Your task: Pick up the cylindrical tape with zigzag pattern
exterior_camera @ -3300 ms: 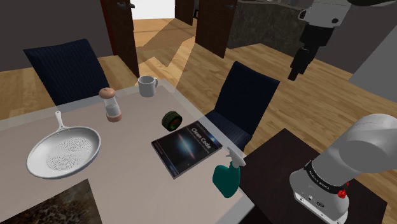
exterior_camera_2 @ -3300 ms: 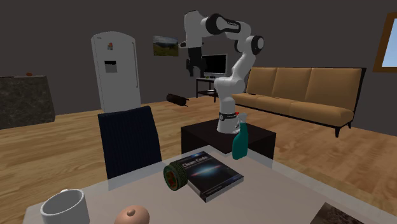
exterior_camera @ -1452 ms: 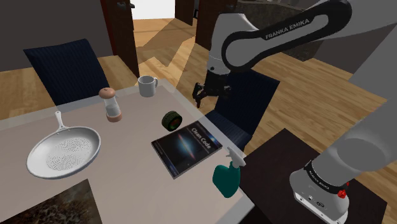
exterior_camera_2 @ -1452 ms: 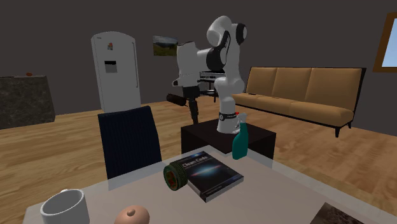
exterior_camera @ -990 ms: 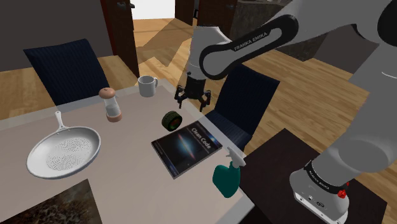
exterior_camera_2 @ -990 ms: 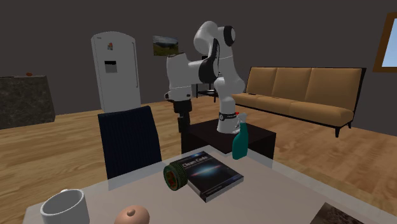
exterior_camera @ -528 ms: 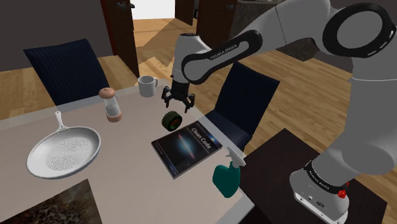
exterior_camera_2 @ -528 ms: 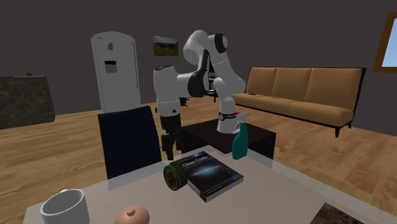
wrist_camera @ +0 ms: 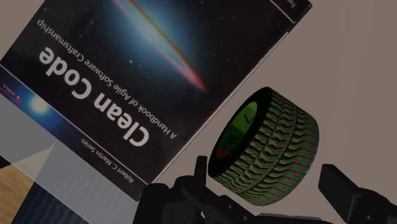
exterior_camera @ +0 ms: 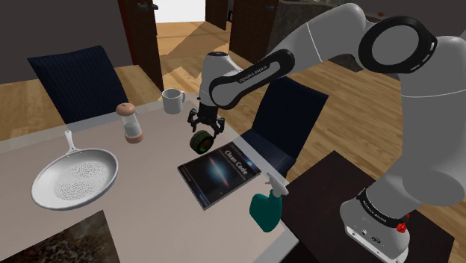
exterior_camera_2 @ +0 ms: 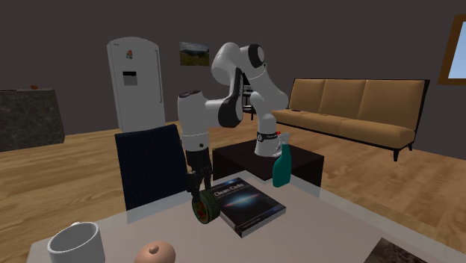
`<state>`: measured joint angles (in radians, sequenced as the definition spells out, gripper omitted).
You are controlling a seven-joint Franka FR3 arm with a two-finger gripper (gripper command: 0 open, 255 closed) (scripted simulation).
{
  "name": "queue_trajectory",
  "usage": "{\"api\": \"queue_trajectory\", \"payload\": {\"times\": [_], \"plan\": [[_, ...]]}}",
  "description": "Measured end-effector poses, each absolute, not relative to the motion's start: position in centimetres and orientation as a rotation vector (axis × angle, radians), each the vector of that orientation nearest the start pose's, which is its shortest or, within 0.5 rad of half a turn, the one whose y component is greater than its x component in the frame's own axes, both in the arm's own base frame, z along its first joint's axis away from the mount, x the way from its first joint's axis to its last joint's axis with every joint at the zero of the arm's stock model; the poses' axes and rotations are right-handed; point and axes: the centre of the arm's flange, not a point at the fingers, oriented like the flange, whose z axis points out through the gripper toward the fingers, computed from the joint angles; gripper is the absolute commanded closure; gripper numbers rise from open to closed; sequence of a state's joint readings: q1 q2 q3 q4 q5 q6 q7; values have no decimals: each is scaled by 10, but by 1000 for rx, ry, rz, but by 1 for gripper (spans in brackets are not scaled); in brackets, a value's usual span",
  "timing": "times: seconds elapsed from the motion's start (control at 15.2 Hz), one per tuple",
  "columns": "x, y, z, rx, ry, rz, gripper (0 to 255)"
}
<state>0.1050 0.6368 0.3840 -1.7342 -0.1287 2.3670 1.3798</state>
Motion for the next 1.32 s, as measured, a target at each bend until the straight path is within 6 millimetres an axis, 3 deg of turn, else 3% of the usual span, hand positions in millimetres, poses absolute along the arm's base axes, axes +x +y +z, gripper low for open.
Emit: {"api": "queue_trajectory", "payload": {"times": [0.07, 0.13, 0.79, 1.32], "plan": [[606, 292, 235, -2740, 1280, 119, 0], [606, 292, 234, -2740, 1280, 119, 255], [607, 291, 233, -2739, 1281, 116, 255], [607, 292, 269, -2739, 1280, 118, 255]]}}
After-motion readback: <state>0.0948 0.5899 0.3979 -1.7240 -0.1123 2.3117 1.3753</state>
